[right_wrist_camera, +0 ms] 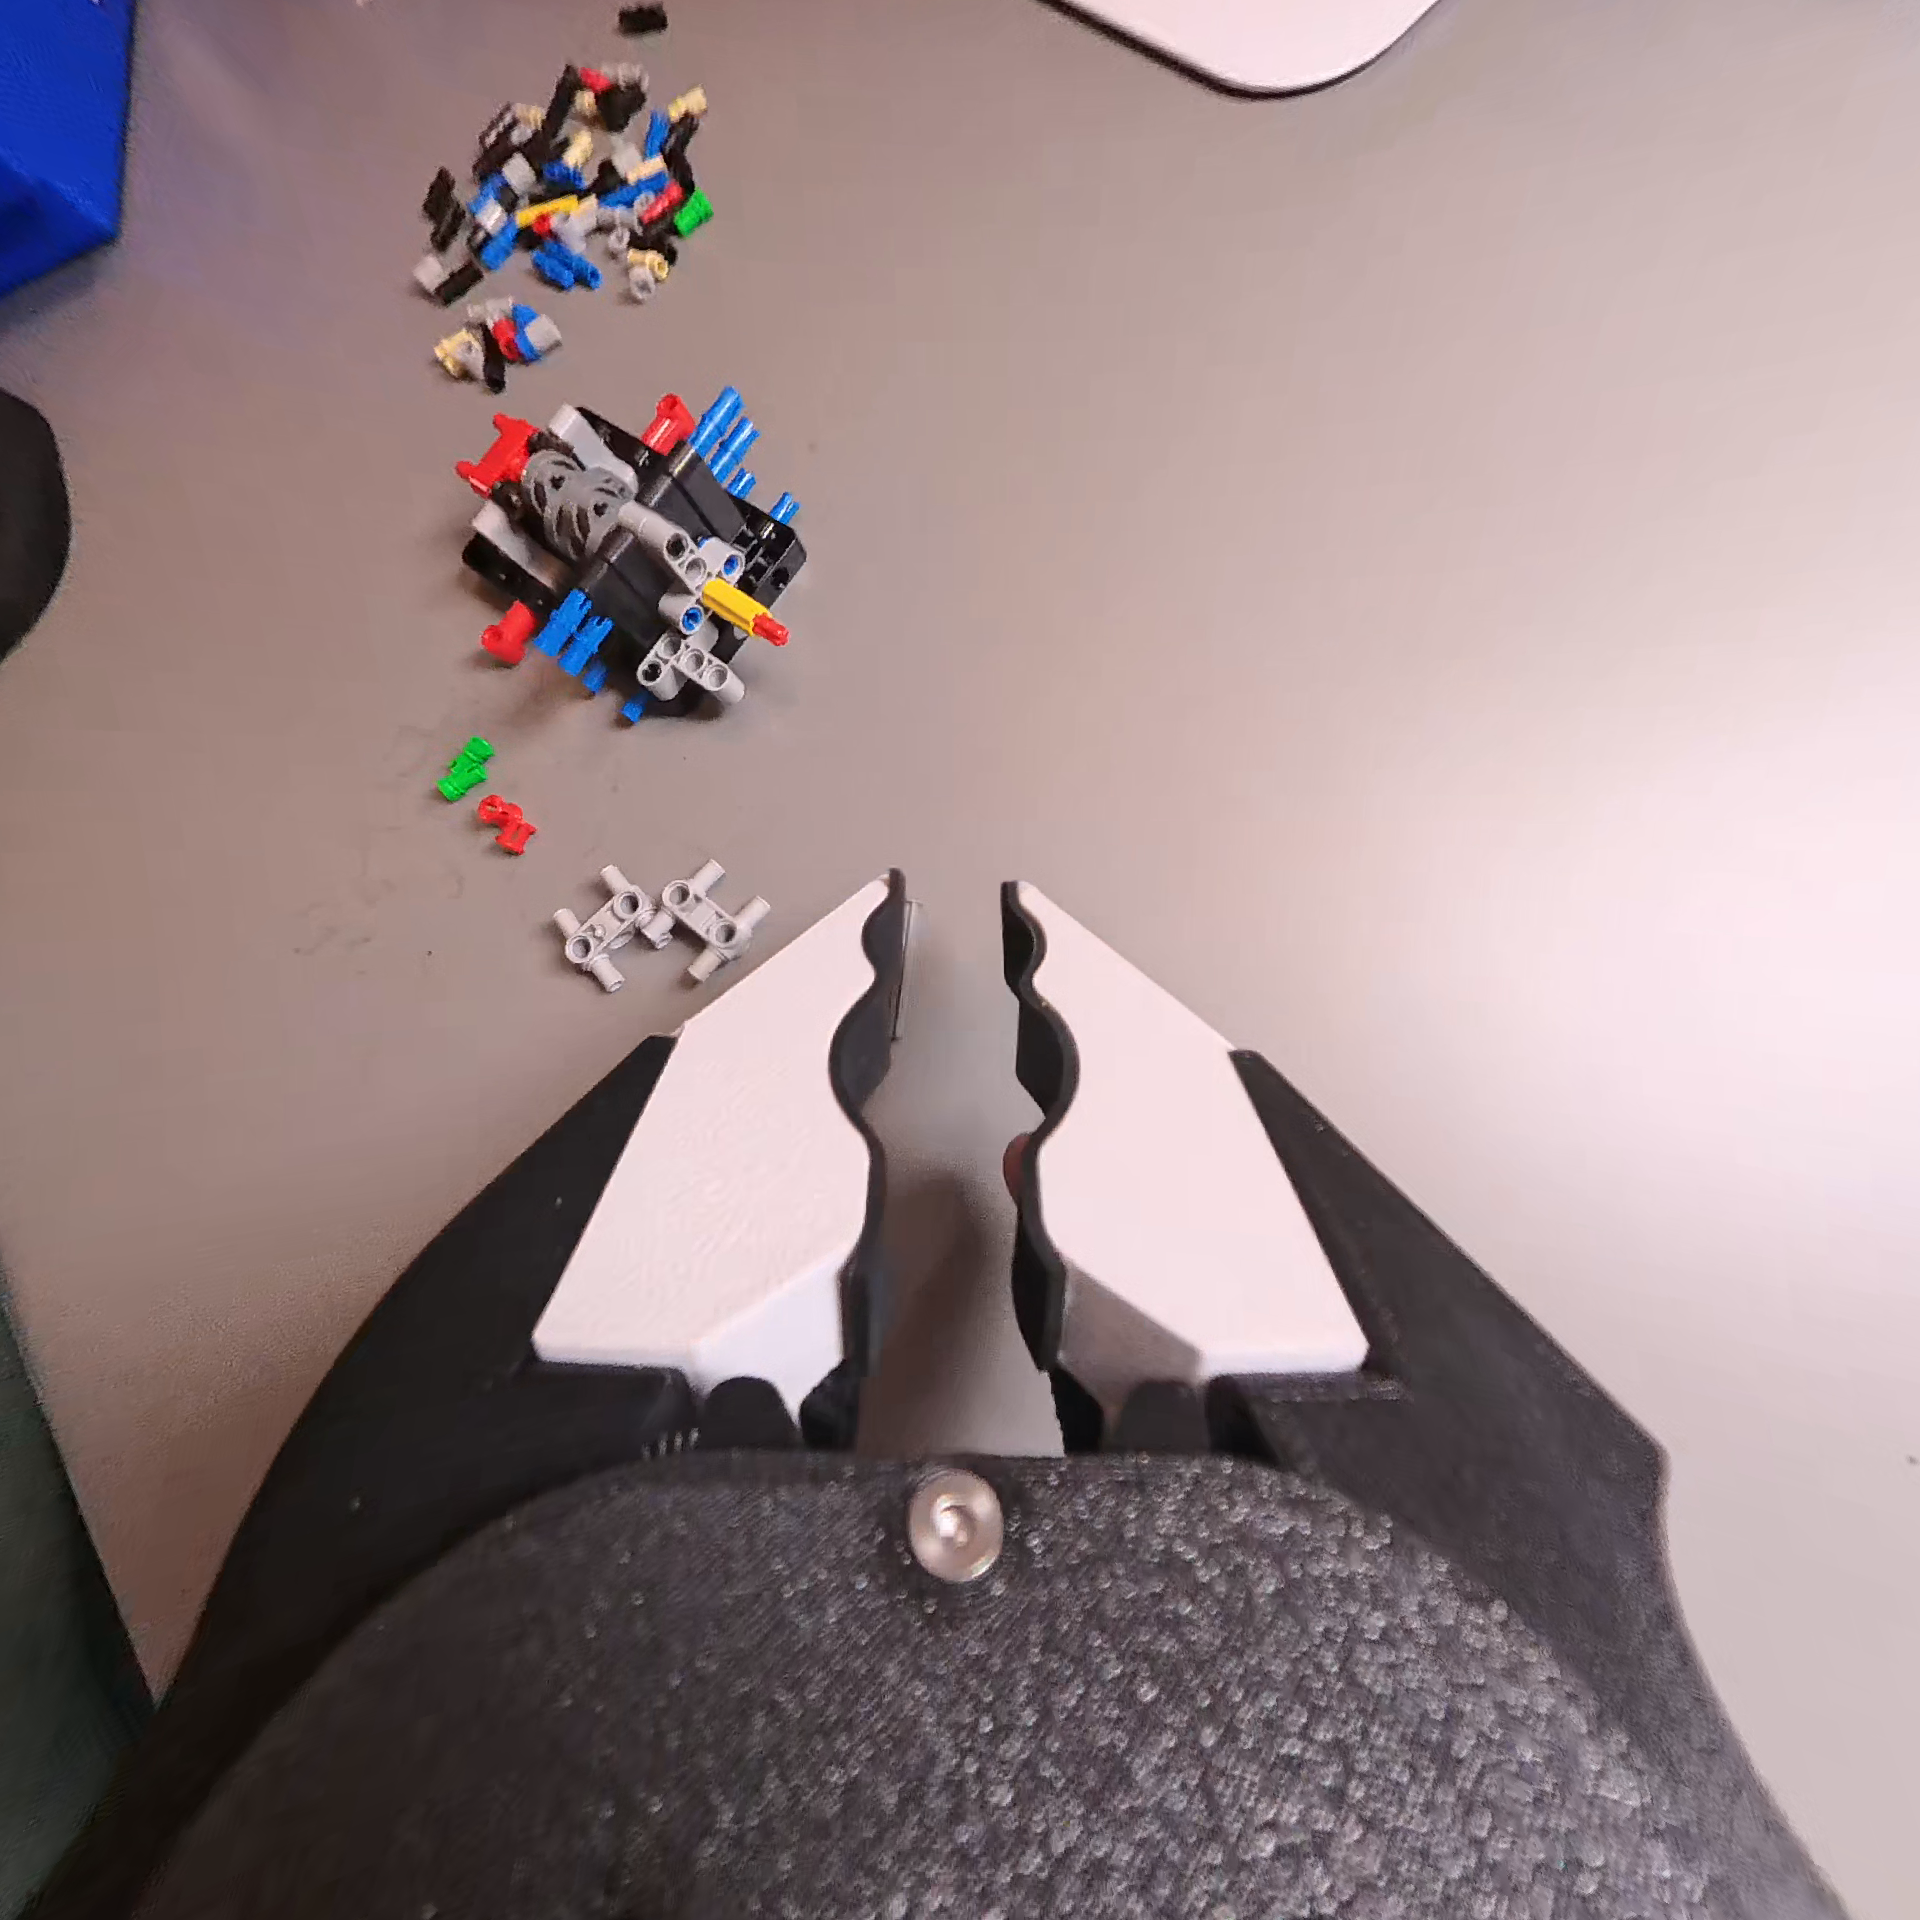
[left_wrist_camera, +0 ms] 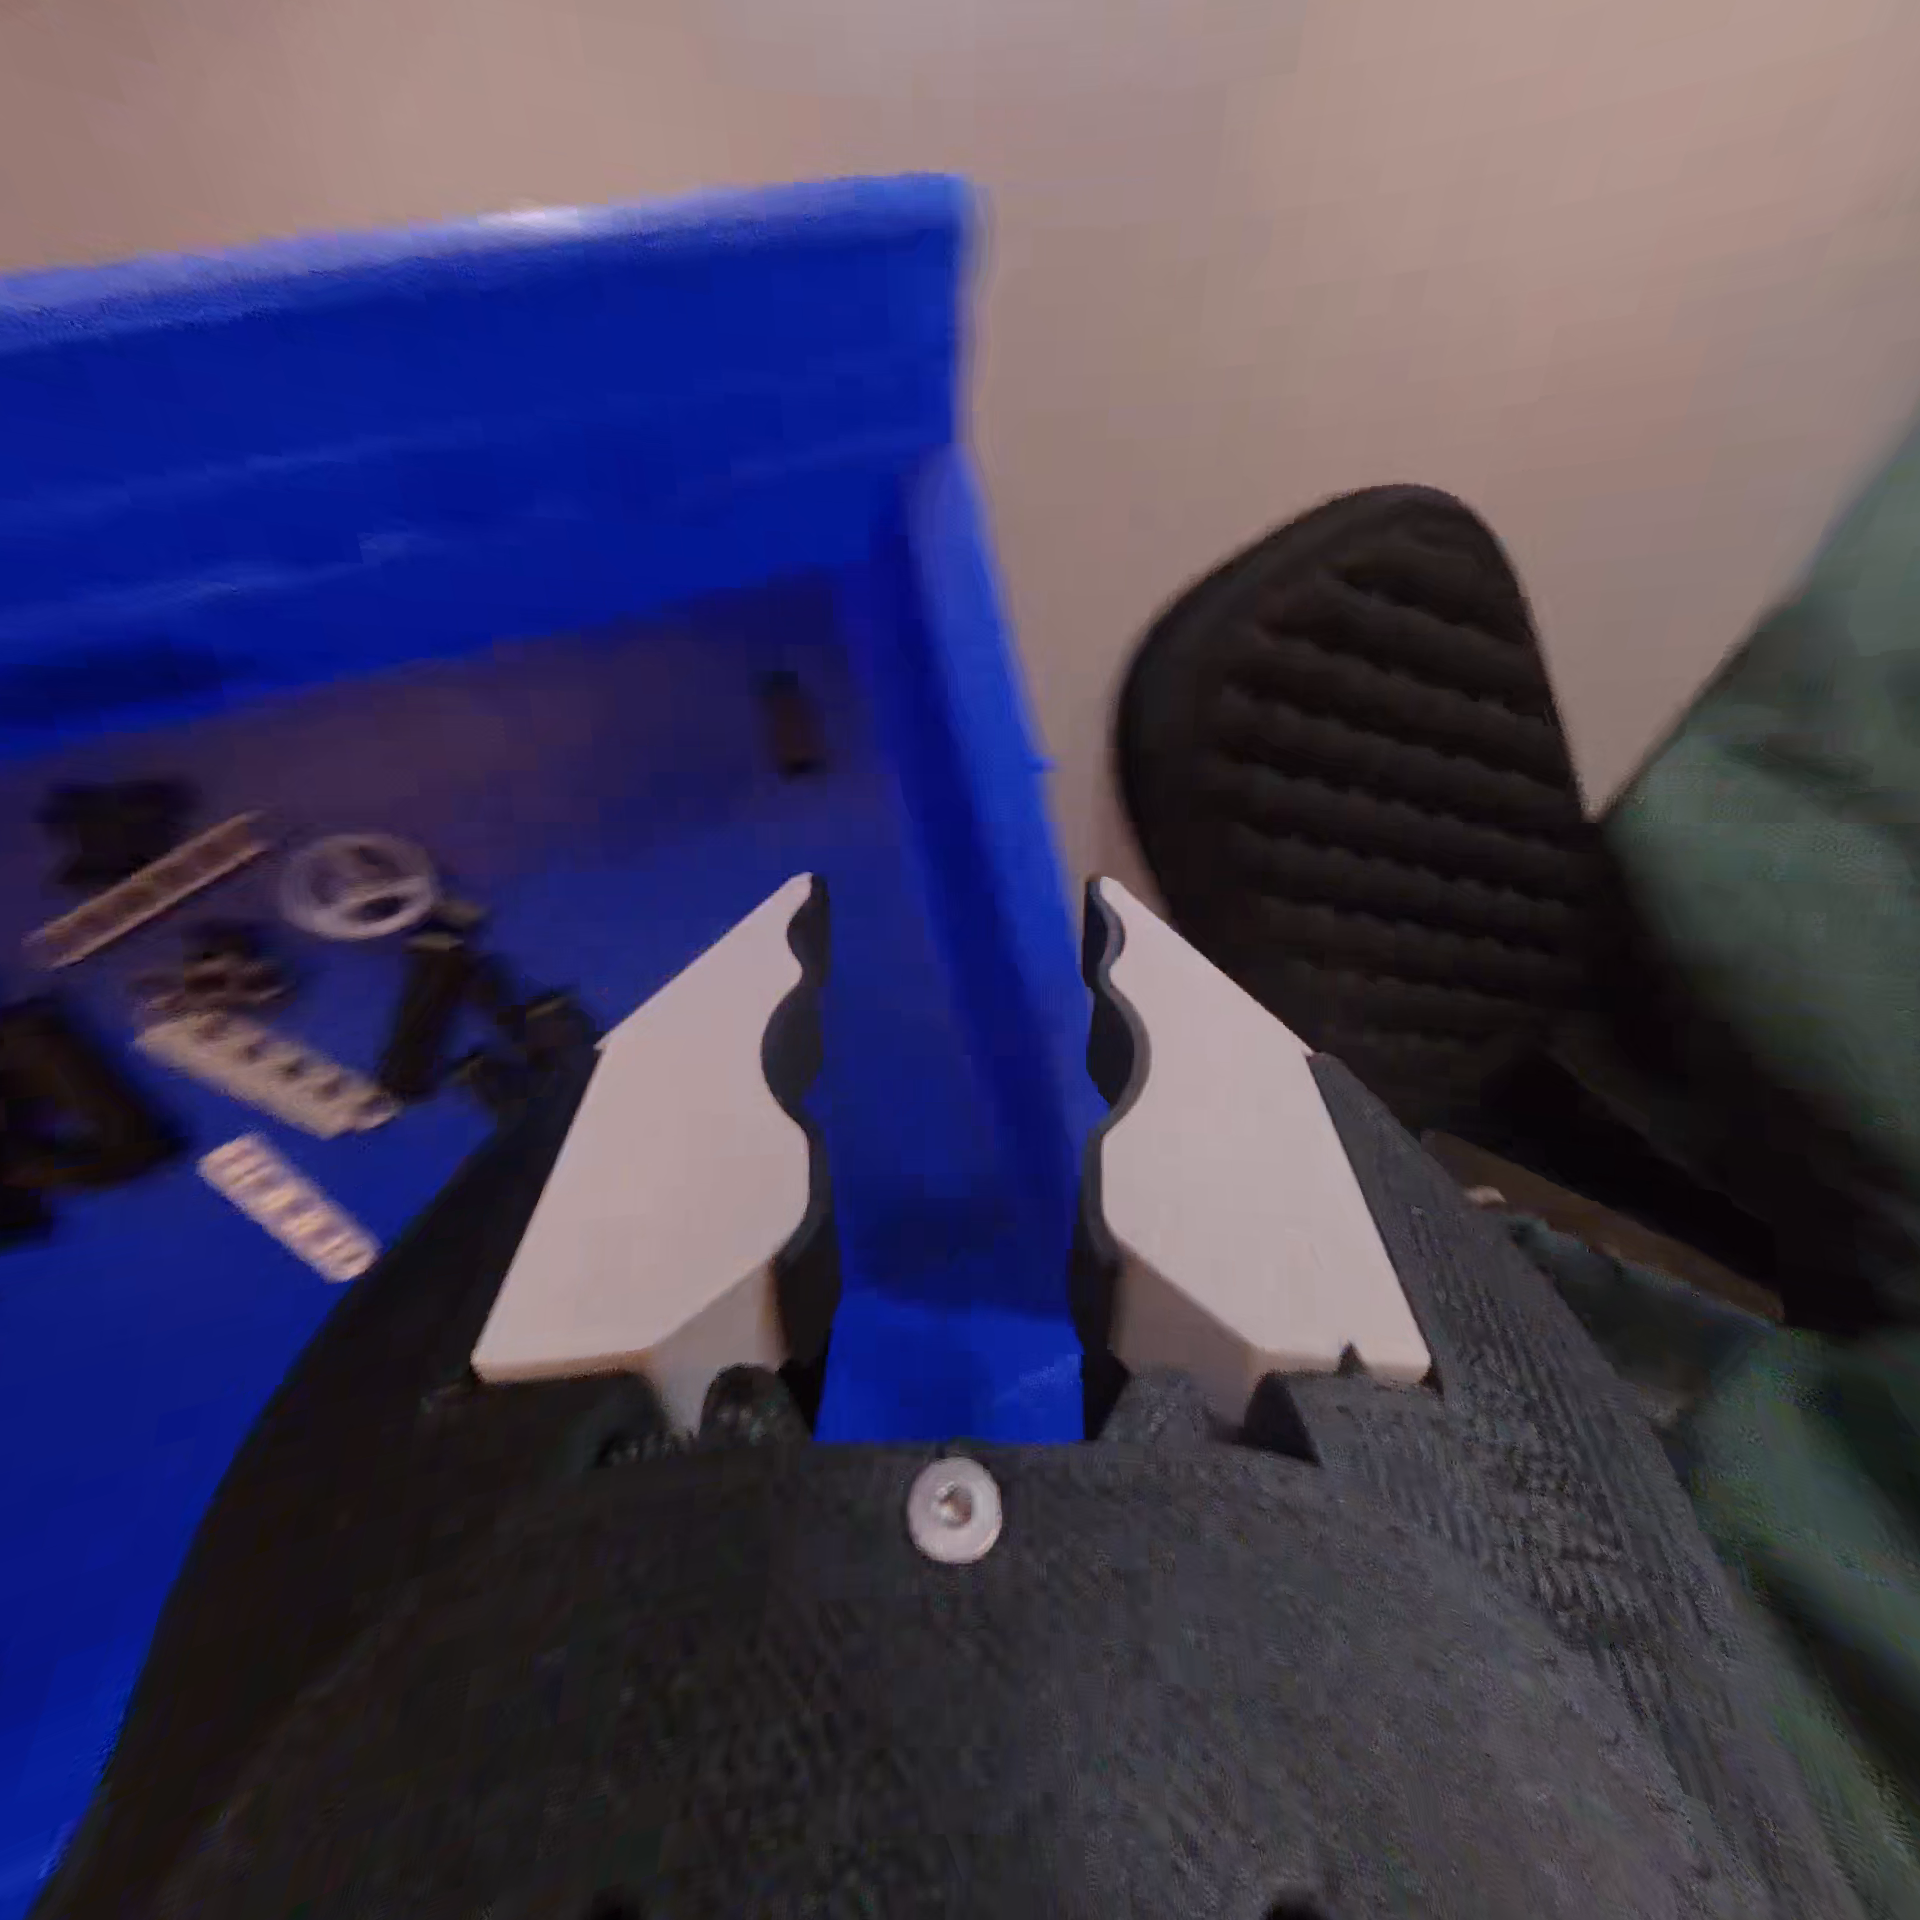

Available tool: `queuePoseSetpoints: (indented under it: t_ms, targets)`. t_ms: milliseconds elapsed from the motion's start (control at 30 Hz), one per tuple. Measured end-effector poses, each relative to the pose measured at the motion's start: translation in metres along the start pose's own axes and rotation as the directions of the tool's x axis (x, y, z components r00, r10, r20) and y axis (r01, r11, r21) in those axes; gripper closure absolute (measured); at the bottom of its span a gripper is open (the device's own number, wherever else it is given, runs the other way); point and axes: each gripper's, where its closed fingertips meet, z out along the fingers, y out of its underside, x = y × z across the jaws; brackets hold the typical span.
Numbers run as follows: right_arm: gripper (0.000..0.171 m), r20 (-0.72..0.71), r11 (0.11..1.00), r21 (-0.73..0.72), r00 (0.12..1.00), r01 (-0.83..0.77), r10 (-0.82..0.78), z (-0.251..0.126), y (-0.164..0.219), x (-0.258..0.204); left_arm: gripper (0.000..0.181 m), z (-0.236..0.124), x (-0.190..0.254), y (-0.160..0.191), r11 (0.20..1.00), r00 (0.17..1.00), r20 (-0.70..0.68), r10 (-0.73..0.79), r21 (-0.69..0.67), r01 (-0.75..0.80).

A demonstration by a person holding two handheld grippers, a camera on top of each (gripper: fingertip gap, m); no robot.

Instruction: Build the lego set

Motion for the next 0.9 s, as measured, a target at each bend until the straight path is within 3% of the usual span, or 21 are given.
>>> queuePoseSetpoints:
  t_ms: [33,133,167,233,367,467,600,667,800,900]
  targets:
    - [0.155,-0.007,1.0,0.017,1.0,-0.018,0.018,-0.003,0.0,0.003,0.135,0.007,0.01,0.004,0.999,1.0,-0.002,0.016,-0.032,-0.016]
    - [0.157,-0.028,0.998,0.046,0.998,-0.051,0.052,-0.008,-0.001,0.01,0.141,0.03,0.014,0.025,0.982,0.994,0.093,0.065,-0.185,-0.047]
    - [0.157,-0.033,0.997,0.054,0.998,-0.052,0.054,-0.009,-0.001,0.011,0.155,0.032,0.008,0.027,0.977,0.987,0.144,0.078,-0.209,-0.047]
    - [0.158,-0.034,0.996,0.069,0.998,-0.048,0.051,-0.009,-0.003,0.011,0.156,0.026,0.01,0.026,0.976,0.986,0.152,0.074,-0.216,-0.041]
    - [0.159,-0.025,0.996,0.087,0.999,-0.029,0.031,-0.009,-0.005,0.006,0.156,-0.033,0.027,-0.009,0.998,0.984,0.168,0.055,-0.021,-0.053]
    - [0.159,-0.013,0.994,0.107,0.999,-0.03,0.032,-0.01,-0.004,0.004,0.155,-0.059,0.031,-0.019,0.999,0.982,0.183,0.037,0.023,-0.042]
    - [0.16,0.007,0.988,0.144,0.999,-0.051,0.051,-0.009,0.0,0.005,0.157,-0.013,0.027,-0.002,0.996,0.984,0.175,0.034,-0.088,-0.019]
    - [0.161,0.013,0.986,0.151,0.998,-0.065,0.064,-0.009,0.003,0.005,0.158,0.008,0.022,-0.001,0.997,0.983,0.184,0.014,-0.08,0.001]
    - [0.161,0.013,0.984,0.163,0.998,-0.067,0.066,-0.015,0.005,0.007,0.158,0.029,0.012,0.006,0.994,0.976,0.216,0.009,-0.107,0.015]
    - [0.162,0.012,0.981,0.178,0.998,-0.07,0.069,-0.019,0.006,0.007,0.155,0.032,0.013,0.008,0.994,0.987,0.158,-0.028,-0.1,0.044]
